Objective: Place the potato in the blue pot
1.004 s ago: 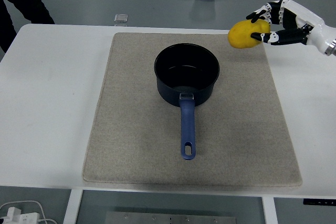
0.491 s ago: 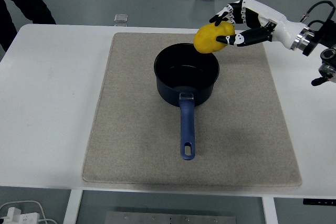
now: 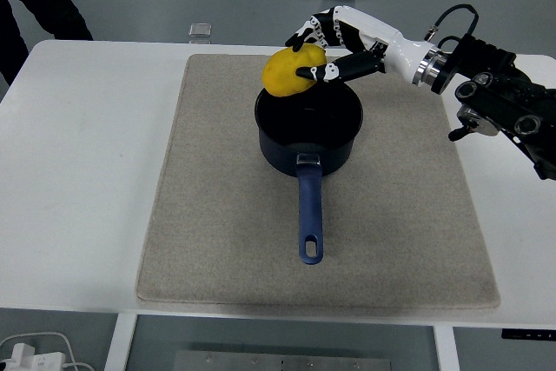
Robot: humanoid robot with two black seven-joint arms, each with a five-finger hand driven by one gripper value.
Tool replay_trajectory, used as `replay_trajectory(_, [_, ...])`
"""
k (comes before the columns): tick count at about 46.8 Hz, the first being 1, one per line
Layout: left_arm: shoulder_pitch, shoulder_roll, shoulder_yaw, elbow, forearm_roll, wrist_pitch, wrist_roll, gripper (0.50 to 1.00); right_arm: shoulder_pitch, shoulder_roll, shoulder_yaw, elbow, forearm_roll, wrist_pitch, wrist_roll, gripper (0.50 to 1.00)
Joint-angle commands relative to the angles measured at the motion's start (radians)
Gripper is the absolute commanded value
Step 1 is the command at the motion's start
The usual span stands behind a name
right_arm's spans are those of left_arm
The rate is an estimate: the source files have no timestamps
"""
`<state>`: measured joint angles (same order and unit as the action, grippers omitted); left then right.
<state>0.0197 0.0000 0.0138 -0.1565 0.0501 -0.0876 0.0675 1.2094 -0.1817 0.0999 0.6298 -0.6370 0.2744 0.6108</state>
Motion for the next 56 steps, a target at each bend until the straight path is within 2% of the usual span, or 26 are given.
replay_trajectory(1, [0.0, 0.0, 0.0, -0.002, 0.001, 0.002, 0.0, 0.996, -0.008, 0.017, 0.001, -0.016, -0.001, 0.0, 0.0, 0.5])
replay_trajectory(18, [0.0, 0.0, 0.0, -0.002, -0.001, 0.0, 0.0, 0.996, -0.07, 0.018, 0.003, -0.042, -0.006, -0.003, 0.0, 0.5])
replay_trajectory(44, [0.0, 0.0, 0.0, 0.0, 0.001, 0.0, 0.0, 0.996, -0.113, 0.018, 0.004, -0.059, -0.003, -0.009, 0.0, 0.5])
replay_trajectory(48, [0.0, 0.0, 0.0, 0.0, 0.001, 0.0, 0.0, 0.996, -0.114, 0.016, 0.007, -0.059, 0.0, -0.004, 0.0, 0.557])
replay_trajectory(50, [0.0, 0.0, 0.0, 0.0, 0.0, 0.0, 0.0, 0.996, -0.114, 0.016, 0.009, -0.059, 0.0, -0.004, 0.0, 0.631])
replay_trajectory(53, [0.0, 0.0, 0.0, 0.0, 0.001, 0.0, 0.0, 0.996, -0.114, 0.016, 0.011, -0.059, 0.0, -0.007, 0.0, 0.686])
replay_trajectory(56, [0.0, 0.0, 0.0, 0.0, 0.001, 0.002, 0.0, 0.996, -0.114, 0.014, 0.011, -0.058, 0.0, -0.012, 0.0, 0.788])
